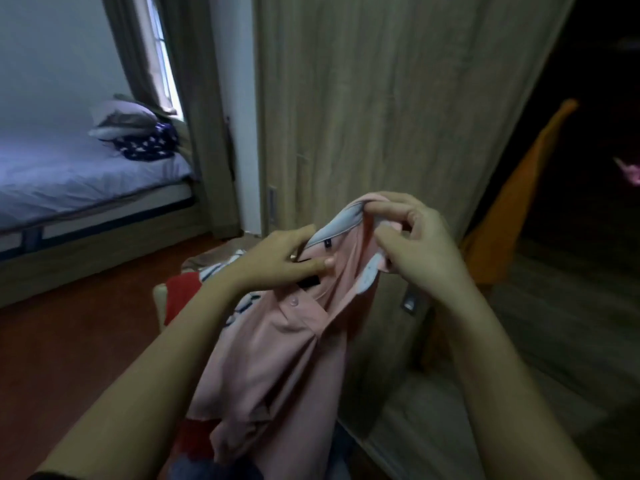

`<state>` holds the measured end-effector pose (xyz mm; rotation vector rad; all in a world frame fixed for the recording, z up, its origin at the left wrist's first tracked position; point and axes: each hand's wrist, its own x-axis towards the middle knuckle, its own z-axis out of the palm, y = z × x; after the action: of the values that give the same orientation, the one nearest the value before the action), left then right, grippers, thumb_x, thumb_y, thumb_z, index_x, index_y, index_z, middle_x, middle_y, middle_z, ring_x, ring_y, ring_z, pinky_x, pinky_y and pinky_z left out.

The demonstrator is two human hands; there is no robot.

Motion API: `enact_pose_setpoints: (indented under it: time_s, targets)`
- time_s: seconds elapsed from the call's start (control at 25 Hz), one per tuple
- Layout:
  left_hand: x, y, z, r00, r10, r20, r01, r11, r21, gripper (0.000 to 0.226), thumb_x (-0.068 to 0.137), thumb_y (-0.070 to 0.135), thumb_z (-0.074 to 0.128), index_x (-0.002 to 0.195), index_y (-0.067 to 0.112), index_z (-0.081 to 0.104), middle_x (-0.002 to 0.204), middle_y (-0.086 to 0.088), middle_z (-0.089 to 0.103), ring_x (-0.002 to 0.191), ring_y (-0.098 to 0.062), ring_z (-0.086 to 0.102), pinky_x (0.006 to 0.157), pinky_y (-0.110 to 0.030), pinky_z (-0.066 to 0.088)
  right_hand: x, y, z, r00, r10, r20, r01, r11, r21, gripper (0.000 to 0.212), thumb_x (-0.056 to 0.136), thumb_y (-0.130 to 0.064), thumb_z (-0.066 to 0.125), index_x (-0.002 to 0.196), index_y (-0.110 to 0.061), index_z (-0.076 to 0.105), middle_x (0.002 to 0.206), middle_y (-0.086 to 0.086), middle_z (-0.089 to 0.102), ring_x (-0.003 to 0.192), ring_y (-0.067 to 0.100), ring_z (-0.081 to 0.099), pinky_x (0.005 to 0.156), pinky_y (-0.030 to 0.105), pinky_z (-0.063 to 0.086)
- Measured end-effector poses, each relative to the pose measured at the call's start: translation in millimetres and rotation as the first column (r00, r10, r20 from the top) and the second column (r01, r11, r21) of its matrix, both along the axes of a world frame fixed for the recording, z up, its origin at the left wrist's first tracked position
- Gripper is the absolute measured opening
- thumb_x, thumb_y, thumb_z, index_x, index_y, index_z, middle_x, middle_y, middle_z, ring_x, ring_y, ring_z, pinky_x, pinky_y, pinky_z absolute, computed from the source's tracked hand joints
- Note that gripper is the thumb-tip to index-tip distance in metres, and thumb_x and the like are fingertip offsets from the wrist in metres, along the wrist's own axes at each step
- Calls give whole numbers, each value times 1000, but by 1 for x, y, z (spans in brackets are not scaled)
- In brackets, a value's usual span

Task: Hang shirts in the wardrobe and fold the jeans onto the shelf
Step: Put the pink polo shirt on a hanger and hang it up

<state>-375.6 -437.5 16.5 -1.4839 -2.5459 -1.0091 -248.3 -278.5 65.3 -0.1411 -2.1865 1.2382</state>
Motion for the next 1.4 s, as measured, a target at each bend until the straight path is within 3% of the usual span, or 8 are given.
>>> enact_pose_setpoints:
  time_s: [0.16,0.28,0.4,0.6,0.92,1.12,1.28,1.4]
  targets:
    - [55,22,-24,917,-222,331,244,969,-28,56,80,61,50,117,18,56,108,1,63,100,-4,59,88,-28,47,62,22,-25,996,-91,-4,91,991,96,41,77,4,52,113,-9,67,109,-26,53,106,-11,52,97,19,44]
    - [98,44,-33,980,-172,105,159,980,118,30,83,51,56,79,22,50,70,7,53,66,2,51,61,-18,41,105,44,-44,964,-258,-63,264,953,151,35,75,4,64,108,-8,69,112,-16,57,104,-12,51,93,2,35]
    - [148,78,-48,998,56,-42,-36,923,383,25,78,32,64,73,27,40,60,8,45,59,-2,45,53,-18,32,151,66,-54,899,-418,-131,437,875,208,36,72,8,61,103,-7,71,110,-13,58,105,-3,52,93,2,36]
    - [182,117,-130,970,-244,-22,242,968,-74,32,80,21,57,82,38,31,79,14,38,72,-10,41,64,-26,30,216,89,-68,858,-511,61,483,840,248,41,82,6,52,118,-10,63,123,-12,48,113,-1,43,92,3,32]
    - [210,164,-156,994,-65,-89,54,990,-128,15,84,26,49,93,21,38,98,-3,42,93,-29,44,74,-39,38,299,116,-104,720,-688,90,670,723,168,43,76,9,58,118,0,63,128,6,49,111,5,43,86,-7,22]
    - [231,161,-166,941,-316,119,329,938,-112,27,76,6,61,88,19,41,89,-1,53,82,-24,57,66,-32,42,333,124,-109,643,-747,168,716,665,211,42,75,6,60,117,-1,64,124,8,49,111,16,50,91,10,30]
    - [187,170,-109,979,-189,-80,172,968,-183,27,73,15,72,86,17,48,89,1,46,76,-19,49,61,-30,38,360,139,-107,343,-764,546,539,637,551,29,79,-20,63,105,-28,71,122,4,45,114,26,48,93,30,44]
    - [191,178,-86,954,-256,-153,222,952,-209,31,72,8,71,68,21,43,79,4,43,65,-11,42,58,-24,33,363,137,-110,120,-729,674,388,659,644,30,77,-28,64,105,-23,71,119,5,58,110,29,56,87,35,50]
